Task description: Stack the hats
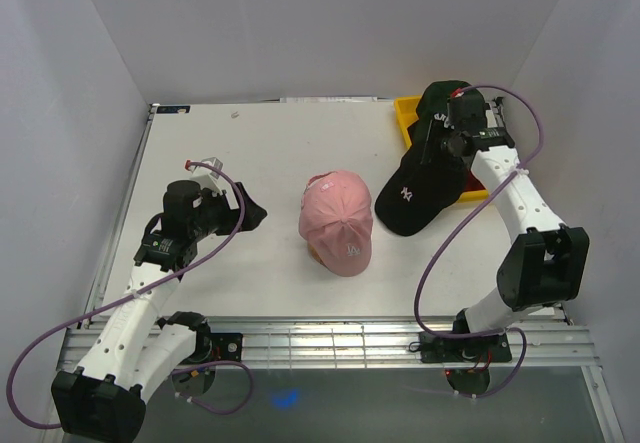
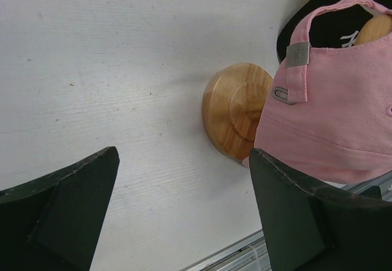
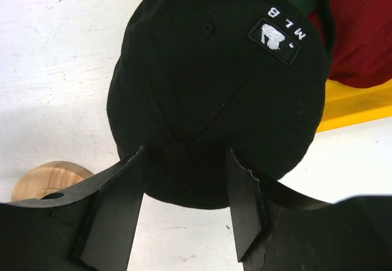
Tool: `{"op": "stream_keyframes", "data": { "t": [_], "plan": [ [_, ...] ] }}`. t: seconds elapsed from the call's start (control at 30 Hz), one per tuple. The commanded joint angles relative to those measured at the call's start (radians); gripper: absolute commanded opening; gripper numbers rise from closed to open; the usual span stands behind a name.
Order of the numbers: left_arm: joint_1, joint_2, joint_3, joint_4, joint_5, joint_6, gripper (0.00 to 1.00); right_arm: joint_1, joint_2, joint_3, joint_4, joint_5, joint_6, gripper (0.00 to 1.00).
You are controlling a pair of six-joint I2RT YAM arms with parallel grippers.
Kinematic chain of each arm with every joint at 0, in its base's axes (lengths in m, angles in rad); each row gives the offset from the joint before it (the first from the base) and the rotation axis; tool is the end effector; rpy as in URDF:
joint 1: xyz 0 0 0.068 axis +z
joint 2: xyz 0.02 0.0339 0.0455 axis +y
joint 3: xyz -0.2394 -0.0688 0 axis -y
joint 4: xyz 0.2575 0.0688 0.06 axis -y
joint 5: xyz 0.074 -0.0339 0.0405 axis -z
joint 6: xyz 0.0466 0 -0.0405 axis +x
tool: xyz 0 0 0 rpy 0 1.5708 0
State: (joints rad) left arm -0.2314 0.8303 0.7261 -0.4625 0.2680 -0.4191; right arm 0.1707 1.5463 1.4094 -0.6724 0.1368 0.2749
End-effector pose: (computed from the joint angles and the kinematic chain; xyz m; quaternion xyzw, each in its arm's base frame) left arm 0.2125 -0.0627 0.2592 -0.0174 0.8709 -0.2634 0.4145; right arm 0.3562 0.0549 0.2901 0.0736 0.9236 0.0200 0.3756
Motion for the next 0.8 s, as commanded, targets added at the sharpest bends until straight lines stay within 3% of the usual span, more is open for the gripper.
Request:
{"op": "stream_keyframes", "data": {
  "t": [0.0,0.17,0.27,0.37,0.43,0.5,0.77],
  "plan": [
    [-0.003,-0.002,-0.008,0.016,-0.013,0.005,0.98,0.006,0.017,0.008,0.06,0.037,-0.014,0.59],
    [-0.003,-0.002,-0.01,0.018,-0.015,0.005,0.98,0.012,0.034,0.008,0.063,0.061,-0.014,0.54],
    [-0.003,0.001,-0.008,0.016,-0.015,0.005,0.98,0.012,0.026,0.005,0.066,0.09,-0.014,0.41],
    [-0.003,0.006,-0.01,0.016,-0.015,0.005,0.98,0.012,0.02,0.014,0.06,0.096,-0.016,0.19],
    [-0.003,0.004,-0.008,0.016,-0.015,0.005,0.98,0.012,0.011,0.031,0.05,0.092,-0.022,0.12],
    [-0.003,0.003,-0.01,0.016,-0.016,0.005,0.98,0.013,0.003,0.042,0.04,0.086,-0.025,0.08],
    [-0.005,0.007,-0.01,0.016,-0.013,0.006,0.98,0.013,-0.066,0.196,-0.039,-0.057,-0.078,0.08]
  ]
}}
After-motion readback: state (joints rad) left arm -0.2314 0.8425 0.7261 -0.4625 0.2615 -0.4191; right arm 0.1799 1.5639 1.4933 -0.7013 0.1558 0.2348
